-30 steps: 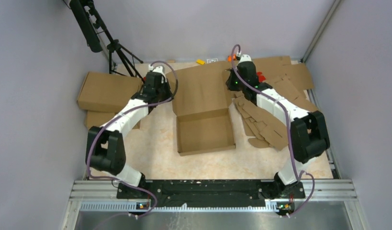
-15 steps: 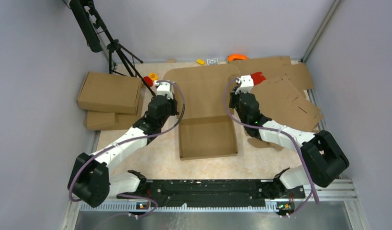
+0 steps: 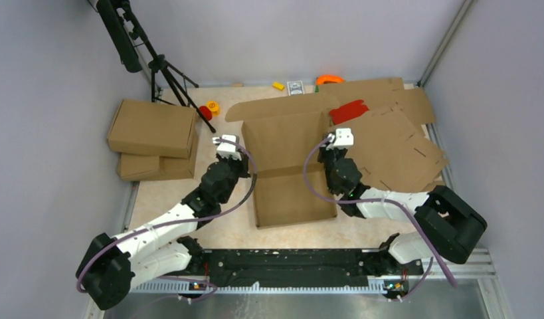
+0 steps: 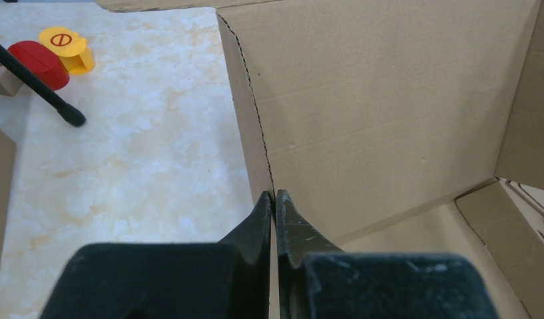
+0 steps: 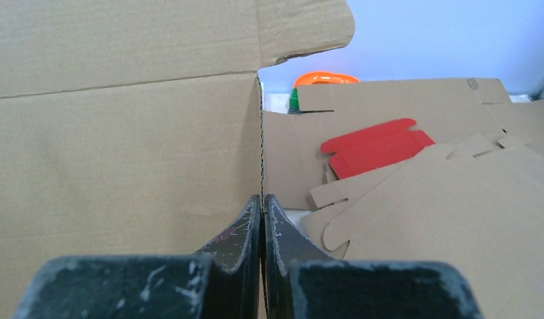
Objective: Fold the paper box
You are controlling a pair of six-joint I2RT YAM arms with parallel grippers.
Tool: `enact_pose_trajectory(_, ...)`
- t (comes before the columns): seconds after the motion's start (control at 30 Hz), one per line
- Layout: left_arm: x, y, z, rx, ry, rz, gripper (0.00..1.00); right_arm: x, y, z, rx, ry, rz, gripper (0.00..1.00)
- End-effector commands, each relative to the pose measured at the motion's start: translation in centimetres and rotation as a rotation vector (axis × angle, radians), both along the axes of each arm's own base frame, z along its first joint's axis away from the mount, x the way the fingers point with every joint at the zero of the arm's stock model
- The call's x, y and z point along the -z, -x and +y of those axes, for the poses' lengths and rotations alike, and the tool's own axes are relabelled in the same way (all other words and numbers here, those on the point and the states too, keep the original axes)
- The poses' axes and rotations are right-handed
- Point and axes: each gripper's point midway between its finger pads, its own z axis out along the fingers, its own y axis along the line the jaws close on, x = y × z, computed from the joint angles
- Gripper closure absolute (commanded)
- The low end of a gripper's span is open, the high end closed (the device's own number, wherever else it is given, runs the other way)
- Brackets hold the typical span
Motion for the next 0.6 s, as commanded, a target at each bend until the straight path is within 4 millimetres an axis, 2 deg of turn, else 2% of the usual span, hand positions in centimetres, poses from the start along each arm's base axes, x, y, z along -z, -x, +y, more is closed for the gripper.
enact_pose_trajectory(0.0,-1.0,1.3,-2.0,0.016,0.075,-0.054,1.0,-1.4,1.5,0.9,0.013,-0.091,-0.071,1.0)
enact_pose_trajectory(0.1,-0.6,2.3,-2.4,0.008,0.059,-0.073,1.0,-0.2,2.4,0.9,0.025,-0.092,-0.064,1.0)
enact_pose_trajectory(0.27,0.2,3.7,-2.2,-0.008,0.062,-0.084,1.0,0.2,4.0,-0.1,0.04,-0.107,-0.071,1.0)
enact_pose_trajectory(0.37,0.3,3.3,-1.8,-0.055,0.038,-0.046,1.0,0.1,4.2,-0.1,0.026,-0.109,-0.055,1.0)
enact_pose_trajectory(0.57,-2.0,1.7,-1.8,-0.115,0.025,-0.076,1.0,-1.9,3.5,0.8,0.018,-0.098,-0.129,1.0)
